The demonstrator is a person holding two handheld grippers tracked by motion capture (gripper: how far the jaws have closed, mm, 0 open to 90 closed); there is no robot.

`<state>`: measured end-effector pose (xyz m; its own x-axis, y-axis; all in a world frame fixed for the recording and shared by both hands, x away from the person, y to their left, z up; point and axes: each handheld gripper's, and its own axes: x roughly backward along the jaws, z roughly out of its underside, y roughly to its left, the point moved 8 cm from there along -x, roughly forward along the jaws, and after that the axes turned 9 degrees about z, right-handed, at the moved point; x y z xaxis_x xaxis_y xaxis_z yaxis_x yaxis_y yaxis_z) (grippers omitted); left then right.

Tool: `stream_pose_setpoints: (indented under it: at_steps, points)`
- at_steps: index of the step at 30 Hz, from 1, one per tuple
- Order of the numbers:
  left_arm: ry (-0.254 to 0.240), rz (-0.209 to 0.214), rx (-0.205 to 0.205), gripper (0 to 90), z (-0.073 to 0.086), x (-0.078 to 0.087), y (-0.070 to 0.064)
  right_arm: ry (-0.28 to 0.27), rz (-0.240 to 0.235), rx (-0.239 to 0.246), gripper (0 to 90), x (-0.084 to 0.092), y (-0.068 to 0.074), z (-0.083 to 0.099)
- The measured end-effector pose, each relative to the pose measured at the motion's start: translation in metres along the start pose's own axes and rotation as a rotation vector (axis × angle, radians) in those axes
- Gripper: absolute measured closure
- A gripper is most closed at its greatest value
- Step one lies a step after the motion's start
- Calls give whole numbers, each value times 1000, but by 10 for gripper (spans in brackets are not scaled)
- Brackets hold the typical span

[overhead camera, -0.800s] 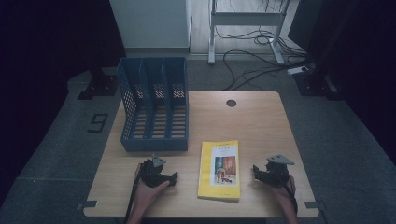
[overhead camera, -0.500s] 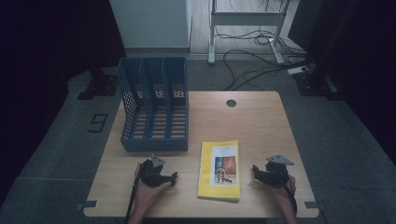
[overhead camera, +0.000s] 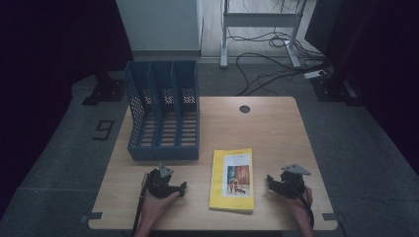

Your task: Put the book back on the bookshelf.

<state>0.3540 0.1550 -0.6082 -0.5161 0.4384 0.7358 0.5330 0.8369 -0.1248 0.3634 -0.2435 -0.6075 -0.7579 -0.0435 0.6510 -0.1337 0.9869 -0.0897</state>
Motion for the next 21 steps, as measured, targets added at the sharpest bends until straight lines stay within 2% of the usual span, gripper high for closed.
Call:
stream_pose_setpoints:
  at_steps: [4,7,10,15,18,21]
  points:
    - [-5,-6,6,60,0,1,2,2,5,-4,243,0,0,0]
    - [-16,-19,25,107,-1,3,5,13,0,-6,251,1,2,-1]
    - [-22,-17,45,116,-2,5,7,13,-5,-7,251,1,3,-1]
    - [-44,-9,60,140,-5,9,7,-4,-11,-8,254,4,4,-4]
    - [-58,11,70,150,-7,11,4,-20,-18,-17,257,7,4,-7]
    - [-76,7,73,171,-10,13,4,-46,-43,-36,266,12,5,-12]
